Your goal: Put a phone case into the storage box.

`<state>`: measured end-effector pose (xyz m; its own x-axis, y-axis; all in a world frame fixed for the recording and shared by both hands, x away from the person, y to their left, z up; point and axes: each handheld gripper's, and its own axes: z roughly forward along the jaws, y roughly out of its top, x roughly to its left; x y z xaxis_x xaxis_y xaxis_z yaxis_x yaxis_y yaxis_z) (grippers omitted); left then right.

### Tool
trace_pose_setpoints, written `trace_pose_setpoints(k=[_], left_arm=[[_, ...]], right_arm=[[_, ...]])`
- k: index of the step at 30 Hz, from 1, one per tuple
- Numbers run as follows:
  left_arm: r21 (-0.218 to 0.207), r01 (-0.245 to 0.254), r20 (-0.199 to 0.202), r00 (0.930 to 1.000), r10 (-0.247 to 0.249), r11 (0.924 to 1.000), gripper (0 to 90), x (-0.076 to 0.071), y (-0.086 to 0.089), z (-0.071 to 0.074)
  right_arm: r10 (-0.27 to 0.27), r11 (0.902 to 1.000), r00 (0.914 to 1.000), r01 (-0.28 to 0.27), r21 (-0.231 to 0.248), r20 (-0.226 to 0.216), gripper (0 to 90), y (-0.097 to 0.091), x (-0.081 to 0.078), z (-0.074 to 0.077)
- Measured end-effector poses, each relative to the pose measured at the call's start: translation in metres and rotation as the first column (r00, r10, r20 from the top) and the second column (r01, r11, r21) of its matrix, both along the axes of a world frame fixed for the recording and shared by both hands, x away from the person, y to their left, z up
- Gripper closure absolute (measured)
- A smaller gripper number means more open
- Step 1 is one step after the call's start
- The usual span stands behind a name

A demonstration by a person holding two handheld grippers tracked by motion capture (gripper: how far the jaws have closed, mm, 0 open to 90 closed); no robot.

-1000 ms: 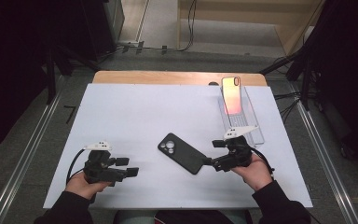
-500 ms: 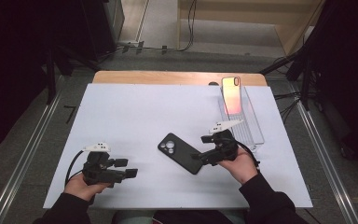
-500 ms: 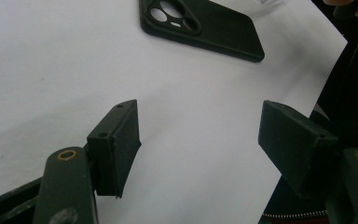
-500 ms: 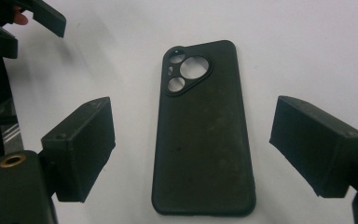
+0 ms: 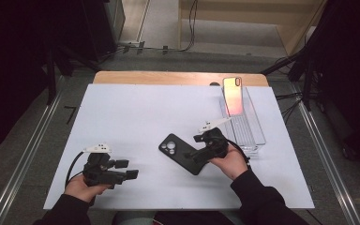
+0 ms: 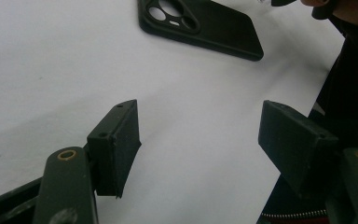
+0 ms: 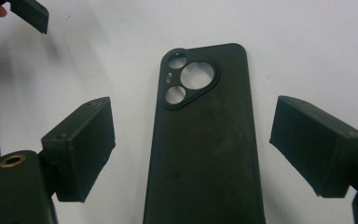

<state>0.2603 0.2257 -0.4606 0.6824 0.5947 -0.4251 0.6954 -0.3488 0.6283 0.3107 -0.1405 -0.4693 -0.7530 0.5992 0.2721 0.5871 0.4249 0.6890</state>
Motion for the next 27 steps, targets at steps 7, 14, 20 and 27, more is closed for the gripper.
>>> trace_pose_setpoints(k=[7, 14, 20, 27], left_arm=[[-0.001, -0.001, -0.001, 1.0, 0.001, 1.0, 29.5, 0.0, 0.0, 0.0], [0.004, -0.002, -0.002, 1.0, 0.002, 1.0, 29.5, 0.0, 0.0, 0.0], [0.002, -0.006, -0.002, 1.0, 0.006, 1.0, 29.5, 0.0, 0.001, 0.0], [0.002, -0.006, -0.003, 1.0, 0.006, 1.0, 29.5, 0.0, 0.001, 0.0]], right_arm=[[0.036, 0.9993, 0.9993, -0.036, -0.007, -0.001, 12.3, 0.009, 0.009, -0.007], [0.049, 0.9972, 0.9988, -0.049, -0.056, 0.004, 12.3, 0.015, 0.012, -0.013], [0.05, 0.9919, 0.9988, -0.049, -0.117, 0.002, 12.3, 0.021, 0.013, -0.02], [0.052, 0.9862, 0.9986, -0.053, -0.157, -0.01, 12.4, 0.026, 0.014, -0.028]])
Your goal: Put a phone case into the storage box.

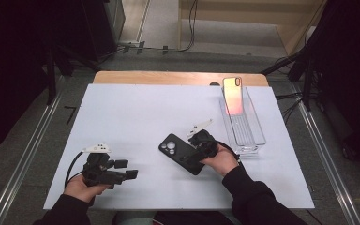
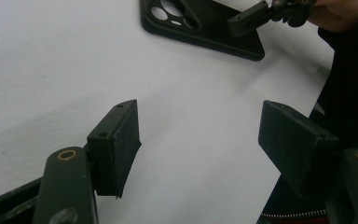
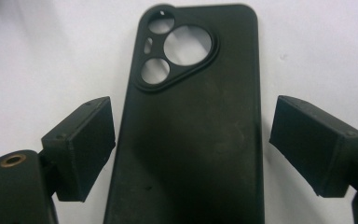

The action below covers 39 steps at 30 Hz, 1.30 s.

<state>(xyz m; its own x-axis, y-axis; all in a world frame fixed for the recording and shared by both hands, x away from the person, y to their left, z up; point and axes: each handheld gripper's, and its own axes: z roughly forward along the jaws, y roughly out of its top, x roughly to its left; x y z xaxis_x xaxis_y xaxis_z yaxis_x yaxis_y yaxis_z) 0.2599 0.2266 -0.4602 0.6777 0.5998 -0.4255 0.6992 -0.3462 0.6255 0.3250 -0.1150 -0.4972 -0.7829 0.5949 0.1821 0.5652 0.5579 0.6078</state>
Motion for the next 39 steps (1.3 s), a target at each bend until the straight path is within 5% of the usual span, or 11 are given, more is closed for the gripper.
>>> trace_pose_setpoints(k=[6, 20, 28, 39], left_arm=[[0.0, 0.001, 0.0, 1.0, -0.001, 1.0, 29.5, 0.0, 0.0, 0.001], [0.003, -0.003, 0.004, 1.0, 0.003, 1.0, 29.5, 0.0, 0.001, 0.001], [0.004, -0.003, 0.002, 1.0, 0.003, 1.0, 29.5, 0.0, 0.001, 0.001], [-0.005, -0.019, -0.027, 0.9995, 0.019, 0.9998, 29.5, 0.0, 0.001, 0.002]], right_arm=[[0.008, 0.9995, 1.0, -0.008, -0.03, 0.001, 12.4, 0.004, -0.002, -0.007], [-0.004, 0.9999, 0.9995, 0.005, -0.01, 0.031, 11.0, 0.003, -0.007, -0.011], [0.002, 0.9984, 0.9945, 0.004, -0.057, 0.105, 9.9, 0.009, -0.014, -0.015], [-0.037, 0.9986, 0.9973, 0.039, -0.034, 0.064, 12.8, 0.008, -0.012, -0.012]])
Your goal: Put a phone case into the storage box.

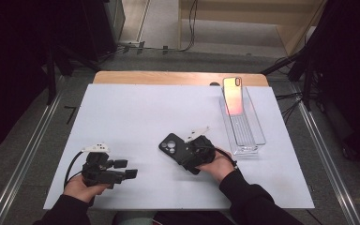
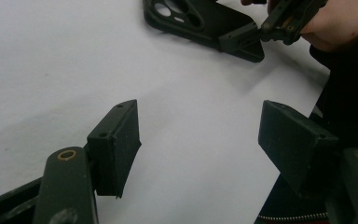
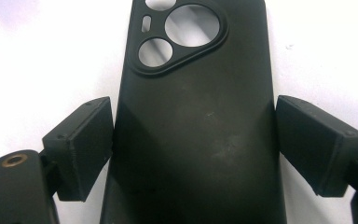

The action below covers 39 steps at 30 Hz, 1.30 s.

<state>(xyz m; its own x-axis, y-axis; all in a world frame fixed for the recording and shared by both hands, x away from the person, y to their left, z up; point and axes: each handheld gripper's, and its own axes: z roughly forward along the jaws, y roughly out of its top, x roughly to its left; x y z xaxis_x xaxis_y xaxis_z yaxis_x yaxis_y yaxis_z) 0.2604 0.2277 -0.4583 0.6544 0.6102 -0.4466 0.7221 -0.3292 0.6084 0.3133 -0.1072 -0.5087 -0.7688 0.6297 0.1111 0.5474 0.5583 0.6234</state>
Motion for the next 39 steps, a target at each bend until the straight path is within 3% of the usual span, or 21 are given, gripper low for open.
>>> trace_pose_setpoints(k=[4, 15, 20, 23, 32, 39], left_arm=[[-0.006, -0.012, -0.014, 0.9998, 0.012, 0.9999, 29.5, 0.001, 0.0, 0.001], [-0.05, -0.03, -0.029, 0.9992, 0.029, 0.9983, 27.3, 0.003, -0.005, 0.008], [-0.061, -0.052, -0.029, 0.9983, 0.05, 0.9968, 28.3, 0.004, -0.013, 0.016], [-0.059, -0.063, -0.024, 0.9978, 0.062, 0.9963, 28.3, 0.006, -0.02, 0.02], [-0.085, -0.076, -0.026, 0.9969, 0.074, 0.9934, 28.2, 0.016, -0.038, 0.026], [-0.076, -0.083, -0.023, 0.9964, 0.081, 0.9936, 28.2, 0.025, -0.053, 0.031]], right_arm=[[-0.013, 0.9989, 0.999, 0.015, 0.046, -0.043, 13.0, -0.004, 0.003, 0.006], [-0.032, 0.986, 0.9991, 0.037, 0.162, -0.029, 13.2, -0.015, 0.001, 0.033], [-0.044, 0.9804, 0.9988, 0.047, 0.191, -0.022, 13.2, -0.018, -0.005, 0.039], [-0.058, 0.9733, 0.9974, 0.066, 0.22, -0.044, 13.2, -0.021, -0.008, 0.042], [-0.116, 0.9583, 0.9927, 0.121, 0.259, -0.034, 13.2, -0.026, -0.019, 0.046], [-0.156, 0.9481, 0.987, 0.161, 0.274, -0.041, 13.2, -0.026, -0.023, 0.046]])
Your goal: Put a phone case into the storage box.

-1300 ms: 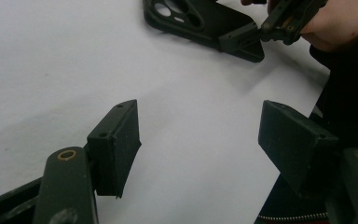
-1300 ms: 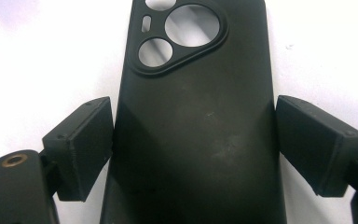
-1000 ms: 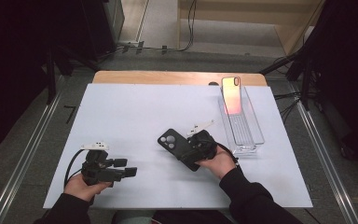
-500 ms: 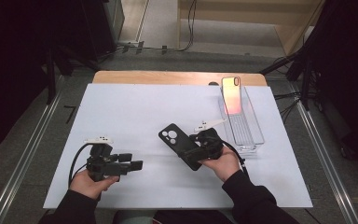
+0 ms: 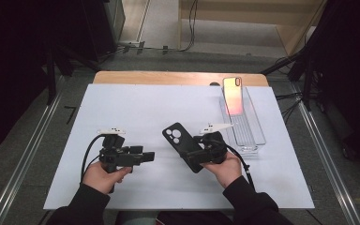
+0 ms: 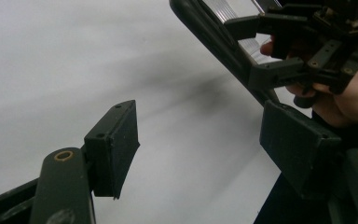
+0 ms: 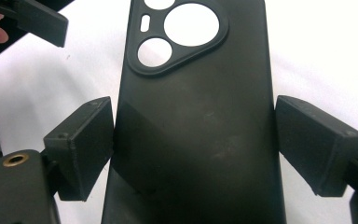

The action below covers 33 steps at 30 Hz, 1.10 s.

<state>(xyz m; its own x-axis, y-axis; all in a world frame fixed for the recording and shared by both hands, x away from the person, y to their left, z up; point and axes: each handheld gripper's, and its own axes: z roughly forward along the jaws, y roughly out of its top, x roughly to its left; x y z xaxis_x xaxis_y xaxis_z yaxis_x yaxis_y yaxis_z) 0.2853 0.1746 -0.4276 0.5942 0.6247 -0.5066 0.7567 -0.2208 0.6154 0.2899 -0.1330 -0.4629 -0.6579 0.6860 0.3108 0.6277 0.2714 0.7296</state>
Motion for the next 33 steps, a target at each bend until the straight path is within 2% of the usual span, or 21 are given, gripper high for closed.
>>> trace_pose_setpoints(k=[3, 6, 9, 14, 22, 25, 33], left_arm=[[0.015, 0.011, 0.0, 0.9999, -0.011, 0.9998, 28.1, 0.004, -0.004, 0.0], [0.02, -0.004, -0.026, 0.9997, 0.005, 0.9998, 28.2, 0.009, -0.011, 0.0], [0.026, -0.011, -0.03, 0.9995, 0.012, 0.9996, 28.2, 0.014, -0.016, 0.001], [0.006, -0.025, -0.045, 0.9987, 0.025, 0.9997, 28.2, 0.022, -0.022, 0.006], [0.021, -0.046, -0.035, 0.9983, 0.046, 0.9987, 28.2, 0.033, -0.034, 0.014], [0.039, -0.051, 0.0, 0.9987, 0.051, 0.9979, 28.2, 0.034, -0.04, 0.016], [0.025, -0.086, -0.026, 0.9959, 0.087, 0.996, 29.9, 0.043, -0.05, 0.012]], right_arm=[[-0.007, 0.9999, 1.0, 0.007, 0.012, -0.007, 13.2, 0.001, -0.001, 0.0], [-0.011, 0.9998, 0.9999, 0.011, 0.018, -0.008, 13.1, 0.005, -0.002, -0.002], [-0.027, 0.9993, 0.9996, 0.027, 0.027, -0.008, 13.2, 0.008, -0.003, -0.003], [-0.053, 0.9971, 0.9986, 0.053, 0.054, -0.008, 13.2, 0.011, -0.004, 0.0], [-0.082, 0.9924, 0.9966, 0.082, 0.091, -0.003, 13.2, 0.013, -0.007, 0.003], [-0.087, 0.9906, 0.9962, 0.087, 0.106, -0.003, 13.1, 0.015, -0.009, 0.003], [-0.088, 0.987, 0.996, 0.084, 0.137, 0.019, 13.1, 0.019, -0.014, 0.002]])
